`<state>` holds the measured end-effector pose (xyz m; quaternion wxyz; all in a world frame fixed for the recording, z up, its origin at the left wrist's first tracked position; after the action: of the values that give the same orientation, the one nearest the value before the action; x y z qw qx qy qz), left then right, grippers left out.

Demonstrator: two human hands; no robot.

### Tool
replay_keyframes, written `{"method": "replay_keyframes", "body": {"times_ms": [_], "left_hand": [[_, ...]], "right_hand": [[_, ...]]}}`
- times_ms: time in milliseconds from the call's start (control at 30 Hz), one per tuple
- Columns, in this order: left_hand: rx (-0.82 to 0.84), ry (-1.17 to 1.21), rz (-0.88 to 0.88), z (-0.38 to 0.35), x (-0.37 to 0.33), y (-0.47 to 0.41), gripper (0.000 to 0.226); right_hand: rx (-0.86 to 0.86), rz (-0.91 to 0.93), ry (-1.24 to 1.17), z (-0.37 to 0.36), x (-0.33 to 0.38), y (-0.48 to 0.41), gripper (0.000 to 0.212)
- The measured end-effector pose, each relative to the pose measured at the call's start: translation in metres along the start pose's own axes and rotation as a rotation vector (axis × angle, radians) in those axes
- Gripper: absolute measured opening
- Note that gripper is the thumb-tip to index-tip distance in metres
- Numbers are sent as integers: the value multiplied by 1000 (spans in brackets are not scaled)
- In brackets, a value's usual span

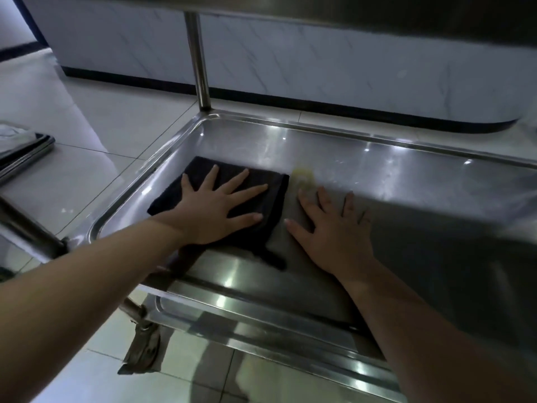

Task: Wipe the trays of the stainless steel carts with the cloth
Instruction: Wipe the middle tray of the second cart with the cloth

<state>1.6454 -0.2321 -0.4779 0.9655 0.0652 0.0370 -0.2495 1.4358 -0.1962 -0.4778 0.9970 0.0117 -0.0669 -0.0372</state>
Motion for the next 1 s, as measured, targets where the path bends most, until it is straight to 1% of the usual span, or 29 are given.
{"method": "replay_keyframes", "body": {"times_ms": [100, 233, 300, 400, 467, 567, 633, 733, 833, 933, 1000], "left_hand": [[0, 8, 22, 3, -6, 6, 64], [-22, -5, 8, 4, -16, -7, 70], [-32, -5, -2, 2, -24, -21, 70], [-29, -5, -6, 4, -41, -69, 70], [-24, -22, -1, 10, -53, -112, 63], [14, -14, 45, 20, -62, -161, 63], [30, -2, 69, 23, -65, -174, 63], [14, -11, 32, 22, -67, -156, 64], [25, -28, -31, 7, -63, -103, 63], [-26, -44, -41, -5, -58, -48, 66], [-36, -38, -26, -7, -56, -42, 66]], "right_hand": [[22, -6, -32, 7, -16, -6, 78], [82, -163, 63, 6, -69, -15, 88], [72, -173, 82, 2, -74, -13, 91], [28, -164, 86, -2, -69, -13, 97], [1, -161, 87, -3, -71, -13, 101], [-18, -163, 74, -3, -74, -15, 97], [-26, -160, 69, -3, -75, -17, 95], [-24, -154, 59, -3, -76, -20, 98], [8, -154, 56, -2, -76, -20, 103], [20, -141, 48, 0, -72, -16, 111], [20, -131, 58, 1, -70, -12, 113]]}}
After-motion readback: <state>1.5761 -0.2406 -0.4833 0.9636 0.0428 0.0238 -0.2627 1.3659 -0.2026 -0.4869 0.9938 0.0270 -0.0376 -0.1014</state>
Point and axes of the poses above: each hand's wrist, its own y-axis away from the middle knuckle, its own z-axis out of the back of the hand, x = y × z, the point moved 8 cm from there along -y, towards the middle knuckle, and after that the axes turned 10 degrees about -z, right-handed, at the moved point
